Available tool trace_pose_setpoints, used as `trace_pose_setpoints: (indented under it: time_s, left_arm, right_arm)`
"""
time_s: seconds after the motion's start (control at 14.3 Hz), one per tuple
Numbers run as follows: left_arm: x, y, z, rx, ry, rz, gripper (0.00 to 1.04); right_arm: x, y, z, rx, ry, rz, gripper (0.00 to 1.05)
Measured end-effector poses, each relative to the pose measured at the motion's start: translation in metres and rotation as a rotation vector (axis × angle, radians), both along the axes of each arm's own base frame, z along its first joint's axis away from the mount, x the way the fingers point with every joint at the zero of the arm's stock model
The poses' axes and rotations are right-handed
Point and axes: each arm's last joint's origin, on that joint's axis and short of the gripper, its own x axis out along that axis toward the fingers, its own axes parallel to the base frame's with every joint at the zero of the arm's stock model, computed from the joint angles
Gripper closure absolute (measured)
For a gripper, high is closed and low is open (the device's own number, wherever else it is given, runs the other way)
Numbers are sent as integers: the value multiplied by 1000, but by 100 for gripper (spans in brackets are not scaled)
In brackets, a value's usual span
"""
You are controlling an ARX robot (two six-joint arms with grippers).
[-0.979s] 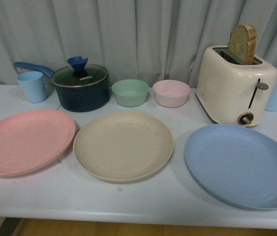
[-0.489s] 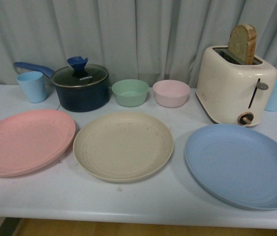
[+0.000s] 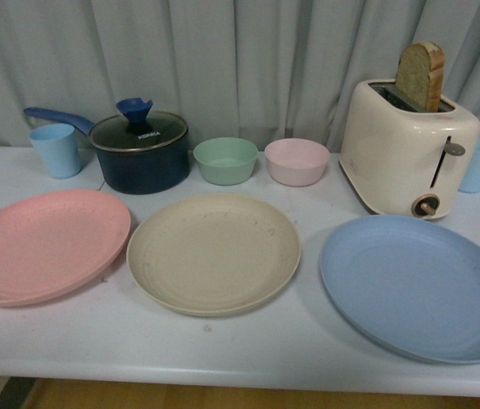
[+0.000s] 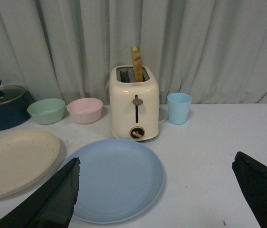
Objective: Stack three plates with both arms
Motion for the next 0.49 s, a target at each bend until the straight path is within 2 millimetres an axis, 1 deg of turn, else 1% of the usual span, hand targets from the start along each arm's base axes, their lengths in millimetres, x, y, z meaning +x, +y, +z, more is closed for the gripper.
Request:
trace_pose_setpoints:
  time_s: [0.49]
  left_arm:
    - [0,0,0,0,0,0,7]
  right_arm:
    - [0,0,0,0,0,0,6]
